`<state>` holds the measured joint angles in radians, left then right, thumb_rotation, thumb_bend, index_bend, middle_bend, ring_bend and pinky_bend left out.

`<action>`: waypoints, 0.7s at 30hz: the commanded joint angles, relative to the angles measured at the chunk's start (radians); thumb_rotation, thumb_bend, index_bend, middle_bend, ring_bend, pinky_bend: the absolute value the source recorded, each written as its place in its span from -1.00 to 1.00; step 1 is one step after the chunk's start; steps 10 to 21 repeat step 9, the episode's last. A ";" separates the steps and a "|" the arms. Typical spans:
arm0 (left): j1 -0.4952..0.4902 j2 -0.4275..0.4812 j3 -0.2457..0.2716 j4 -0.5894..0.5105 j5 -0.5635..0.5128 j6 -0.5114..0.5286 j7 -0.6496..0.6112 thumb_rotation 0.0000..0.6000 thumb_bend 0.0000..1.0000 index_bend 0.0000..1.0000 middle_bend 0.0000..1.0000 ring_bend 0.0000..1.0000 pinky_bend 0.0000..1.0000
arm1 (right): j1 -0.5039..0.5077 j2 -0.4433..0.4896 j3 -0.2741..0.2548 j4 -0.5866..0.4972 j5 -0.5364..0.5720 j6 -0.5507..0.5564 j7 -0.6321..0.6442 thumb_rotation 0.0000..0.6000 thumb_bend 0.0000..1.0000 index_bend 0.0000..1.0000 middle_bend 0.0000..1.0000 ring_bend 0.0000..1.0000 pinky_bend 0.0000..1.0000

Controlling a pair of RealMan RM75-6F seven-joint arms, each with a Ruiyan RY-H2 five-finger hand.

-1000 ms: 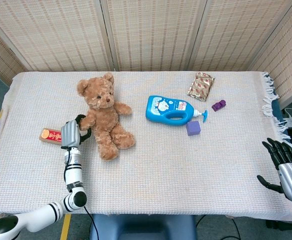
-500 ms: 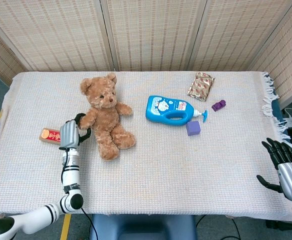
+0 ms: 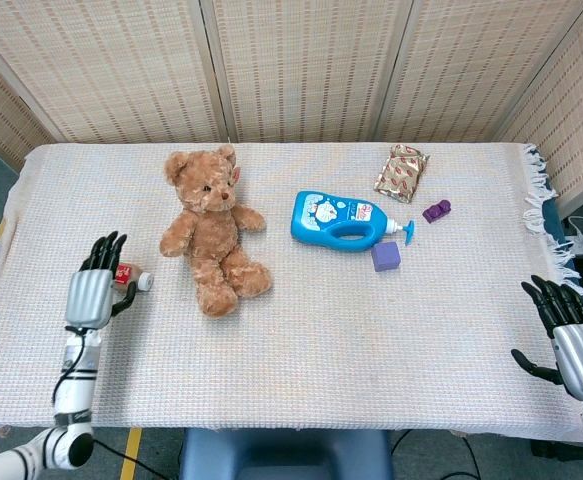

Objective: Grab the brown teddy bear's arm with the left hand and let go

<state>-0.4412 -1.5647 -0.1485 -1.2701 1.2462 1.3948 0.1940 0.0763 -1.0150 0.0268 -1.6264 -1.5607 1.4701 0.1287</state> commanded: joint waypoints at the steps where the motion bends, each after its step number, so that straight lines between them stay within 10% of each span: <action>1: 0.118 0.127 0.119 -0.106 0.044 0.064 0.101 1.00 -0.20 -1.00 -1.00 -0.95 -0.43 | -0.001 -0.005 0.000 -0.001 0.003 0.000 -0.010 1.00 -0.81 -1.00 -1.00 -1.00 -0.99; 21: 0.205 0.168 0.157 -0.160 0.067 0.124 0.061 1.00 -0.20 -0.91 -0.95 -0.93 -0.43 | -0.001 -0.017 -0.005 -0.004 0.005 -0.009 -0.041 1.00 -0.81 -1.00 -1.00 -1.00 -0.99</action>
